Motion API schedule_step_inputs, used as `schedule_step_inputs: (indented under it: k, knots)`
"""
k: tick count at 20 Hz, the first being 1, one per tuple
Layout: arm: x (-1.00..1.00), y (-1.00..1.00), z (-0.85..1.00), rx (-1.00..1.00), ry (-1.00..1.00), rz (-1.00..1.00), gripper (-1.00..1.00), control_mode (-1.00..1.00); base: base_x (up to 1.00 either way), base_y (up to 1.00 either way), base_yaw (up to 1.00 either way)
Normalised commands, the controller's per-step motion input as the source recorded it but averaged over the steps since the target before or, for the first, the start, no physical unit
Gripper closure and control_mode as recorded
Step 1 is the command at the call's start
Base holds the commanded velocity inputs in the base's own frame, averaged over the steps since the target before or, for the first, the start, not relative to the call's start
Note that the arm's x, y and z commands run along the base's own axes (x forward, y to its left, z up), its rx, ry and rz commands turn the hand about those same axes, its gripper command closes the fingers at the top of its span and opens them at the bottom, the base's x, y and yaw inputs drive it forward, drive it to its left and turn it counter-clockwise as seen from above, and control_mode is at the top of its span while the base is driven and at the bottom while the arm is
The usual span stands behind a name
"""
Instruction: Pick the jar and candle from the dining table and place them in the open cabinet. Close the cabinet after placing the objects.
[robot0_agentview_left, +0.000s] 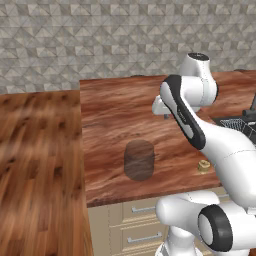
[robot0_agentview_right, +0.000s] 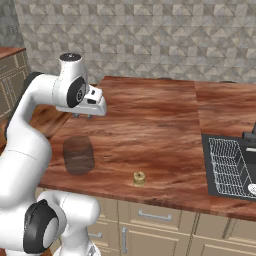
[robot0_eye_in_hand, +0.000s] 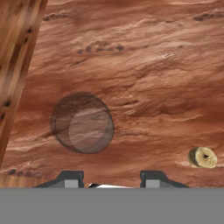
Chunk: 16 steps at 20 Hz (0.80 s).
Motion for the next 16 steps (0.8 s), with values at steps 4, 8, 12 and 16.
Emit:
schedule_step_inputs:
  k: [4,8,12,16]
  knots:
    - [0.00,0.00,-0.14,0.00,0.00,0.00,-1.00,-1.00,0.00,0.00,0.00]
    - [0.00,0.00,-0.41,0.00,0.00,0.00,-1.00,-1.00,0.00,0.00,0.00]
    - [0.00,0.00,-0.36,0.00,0.00,0.00,-1.00,-1.00,0.00,0.00,0.00]
    - [0.00,0.05,-0.32,0.00,0.00,0.00,-1.00,-1.00,0.00,0.00,0.00]
